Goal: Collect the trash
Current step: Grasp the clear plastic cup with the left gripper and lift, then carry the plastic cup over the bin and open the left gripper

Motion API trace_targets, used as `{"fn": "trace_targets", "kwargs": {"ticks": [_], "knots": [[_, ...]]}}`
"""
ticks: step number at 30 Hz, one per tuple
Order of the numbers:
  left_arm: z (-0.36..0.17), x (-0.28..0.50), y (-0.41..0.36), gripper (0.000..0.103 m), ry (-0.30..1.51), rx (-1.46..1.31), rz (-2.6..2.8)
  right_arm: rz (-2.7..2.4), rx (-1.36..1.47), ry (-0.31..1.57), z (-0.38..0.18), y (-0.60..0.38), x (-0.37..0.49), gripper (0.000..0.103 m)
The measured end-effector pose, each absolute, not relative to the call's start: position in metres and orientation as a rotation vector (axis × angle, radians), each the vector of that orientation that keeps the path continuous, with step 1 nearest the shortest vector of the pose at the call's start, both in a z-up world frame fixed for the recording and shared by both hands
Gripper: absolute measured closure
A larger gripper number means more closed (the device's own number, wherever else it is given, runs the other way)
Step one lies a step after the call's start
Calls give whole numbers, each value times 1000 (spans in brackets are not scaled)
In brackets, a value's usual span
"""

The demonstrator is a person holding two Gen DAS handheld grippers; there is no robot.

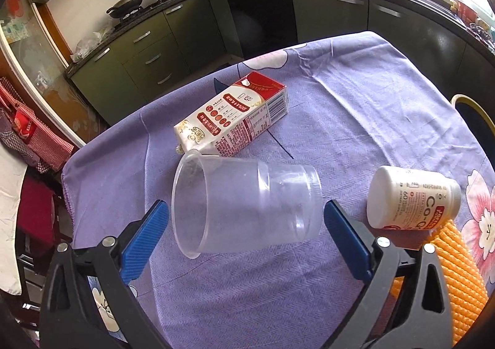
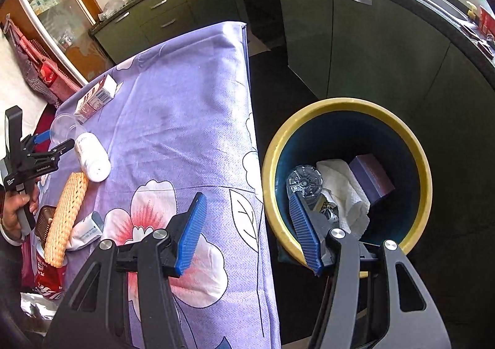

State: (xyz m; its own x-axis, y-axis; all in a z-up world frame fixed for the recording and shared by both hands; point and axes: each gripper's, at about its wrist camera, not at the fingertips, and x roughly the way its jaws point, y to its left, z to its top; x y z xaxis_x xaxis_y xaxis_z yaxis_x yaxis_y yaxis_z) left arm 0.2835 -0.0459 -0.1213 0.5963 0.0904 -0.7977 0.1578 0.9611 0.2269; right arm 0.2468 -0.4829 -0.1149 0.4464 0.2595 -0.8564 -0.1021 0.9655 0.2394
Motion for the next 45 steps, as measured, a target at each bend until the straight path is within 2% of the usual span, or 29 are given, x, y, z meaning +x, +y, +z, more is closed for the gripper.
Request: {"fn": "trace_targets", "kwargs": {"ticks": [5,6,7,16,25,31,36,45], "knots": [[-130,292,-41,9,956,250,-39,232,157,1092,-118,-478,249,47],[-131,293,-41,12,960,240,-44,233,155,1091,-118,-478,249,47],[-132,294,-40,23,968,233,-48,233,154,1089,-118,-478,248,47],[-120,277,-38,24,947,220,-72,235,149,1073,-112,-476,239,47],[-76,229,-60,24,886,284,-157,227,153,1045,-107,-480,222,47],[-46,205,-113,24,869,303,-319,184,172,1040,-112,-503,204,47],[-31,206,-188,24,879,315,-500,113,190,1011,-109,-539,179,47],[-59,243,-355,24,937,424,-716,-41,251,979,-112,-620,123,47]]}}
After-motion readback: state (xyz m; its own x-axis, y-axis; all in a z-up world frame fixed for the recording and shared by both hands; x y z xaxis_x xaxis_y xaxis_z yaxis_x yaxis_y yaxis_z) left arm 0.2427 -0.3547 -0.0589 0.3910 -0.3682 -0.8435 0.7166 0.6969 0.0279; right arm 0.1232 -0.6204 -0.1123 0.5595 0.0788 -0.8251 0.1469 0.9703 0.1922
